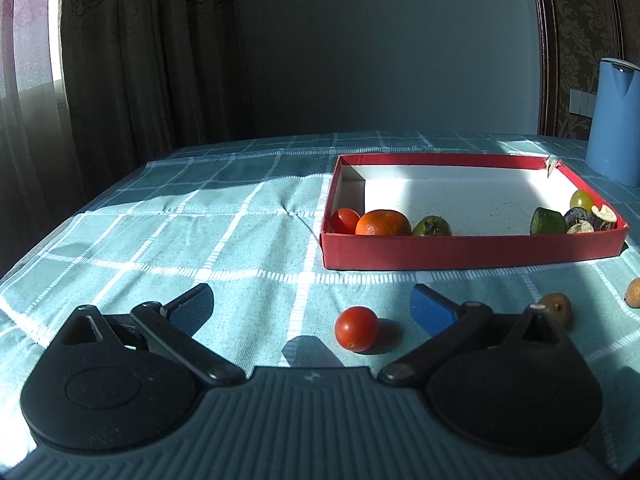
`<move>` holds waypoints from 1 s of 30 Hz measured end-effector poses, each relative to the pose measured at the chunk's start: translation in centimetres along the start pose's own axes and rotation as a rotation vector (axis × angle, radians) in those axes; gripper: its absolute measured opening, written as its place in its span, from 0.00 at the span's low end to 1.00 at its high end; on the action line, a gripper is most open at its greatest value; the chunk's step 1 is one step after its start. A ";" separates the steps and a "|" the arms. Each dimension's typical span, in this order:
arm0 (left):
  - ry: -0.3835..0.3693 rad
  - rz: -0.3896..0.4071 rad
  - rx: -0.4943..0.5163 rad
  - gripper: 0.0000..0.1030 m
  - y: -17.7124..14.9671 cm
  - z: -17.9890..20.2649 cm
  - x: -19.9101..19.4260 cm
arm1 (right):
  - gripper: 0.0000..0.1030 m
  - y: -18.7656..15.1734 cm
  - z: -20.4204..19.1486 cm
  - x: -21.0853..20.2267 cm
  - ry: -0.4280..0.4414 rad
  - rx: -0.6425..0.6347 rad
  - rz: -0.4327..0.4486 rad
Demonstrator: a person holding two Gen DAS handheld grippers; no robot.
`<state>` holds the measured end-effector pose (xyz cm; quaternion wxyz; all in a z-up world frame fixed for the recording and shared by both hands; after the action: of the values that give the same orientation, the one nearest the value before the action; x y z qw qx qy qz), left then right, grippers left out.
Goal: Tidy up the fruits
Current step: 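Reach the left tool to the second cherry tomato and close on it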
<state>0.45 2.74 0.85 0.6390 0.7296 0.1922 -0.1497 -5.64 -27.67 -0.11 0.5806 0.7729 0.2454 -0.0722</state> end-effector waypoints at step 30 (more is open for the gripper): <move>-0.048 -0.105 0.019 0.34 -0.4 0.5 1.9 | 0.86 -0.7 -0.6 1.4 -0.060 -0.002 -0.092</move>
<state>1.95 2.49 -0.42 0.6279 0.7206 0.2133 -0.2024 -4.90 -26.57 -1.11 0.5847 0.7577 0.2632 -0.1214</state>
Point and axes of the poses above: each gripper's, at about its wrist camera, not at the fingertips, and x roughly the way its jaws point, z to its right, y to its top, the point moved 1 cm from there along x, roughly the way its jaws point, and after that the axes turned 5 degrees about y, right-handed, at the moved point
